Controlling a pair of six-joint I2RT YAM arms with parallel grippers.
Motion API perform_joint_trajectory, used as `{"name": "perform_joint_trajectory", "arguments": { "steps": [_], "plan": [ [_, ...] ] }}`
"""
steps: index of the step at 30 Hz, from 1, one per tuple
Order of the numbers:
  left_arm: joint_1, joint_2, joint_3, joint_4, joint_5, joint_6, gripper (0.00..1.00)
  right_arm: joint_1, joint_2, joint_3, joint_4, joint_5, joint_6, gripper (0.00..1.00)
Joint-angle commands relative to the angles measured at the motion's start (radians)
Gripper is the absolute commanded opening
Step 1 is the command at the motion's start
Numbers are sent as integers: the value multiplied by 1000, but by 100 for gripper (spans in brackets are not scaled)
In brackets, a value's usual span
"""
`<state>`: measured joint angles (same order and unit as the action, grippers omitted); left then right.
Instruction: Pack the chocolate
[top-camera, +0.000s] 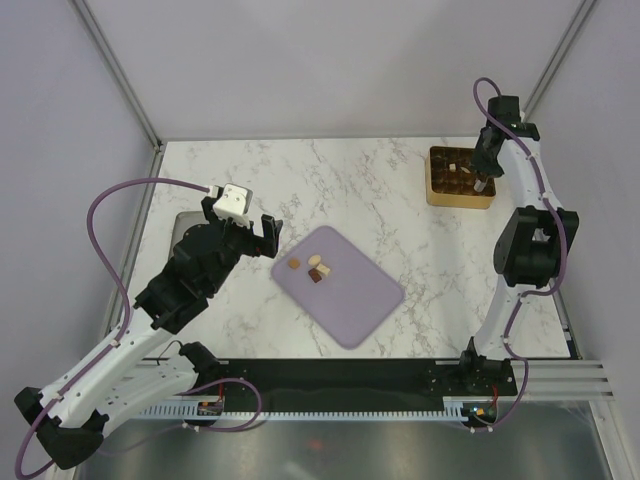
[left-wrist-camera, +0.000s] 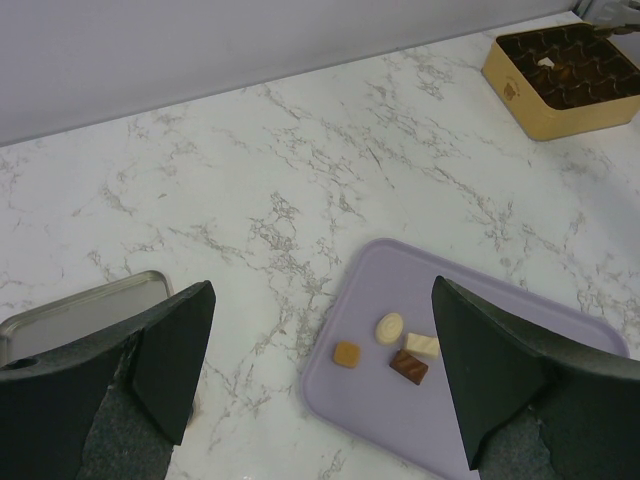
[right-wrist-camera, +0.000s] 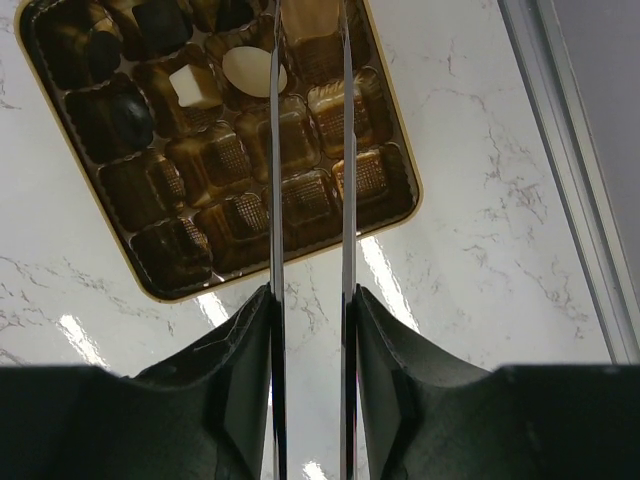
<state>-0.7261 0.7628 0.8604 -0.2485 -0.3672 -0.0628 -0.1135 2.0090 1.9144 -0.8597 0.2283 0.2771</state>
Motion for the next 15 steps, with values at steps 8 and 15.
{"name": "perform_joint_trajectory", "arguments": {
  "steps": [8, 15],
  "plan": [
    [-1, -7, 2, 25, -35, 41, 97, -17, 28, 43, 33, -18, 14, 43],
    [-1, -13, 2, 25, -33, 40, 97, -15, 25, 17, 34, -20, 16, 45]
  ]
}}
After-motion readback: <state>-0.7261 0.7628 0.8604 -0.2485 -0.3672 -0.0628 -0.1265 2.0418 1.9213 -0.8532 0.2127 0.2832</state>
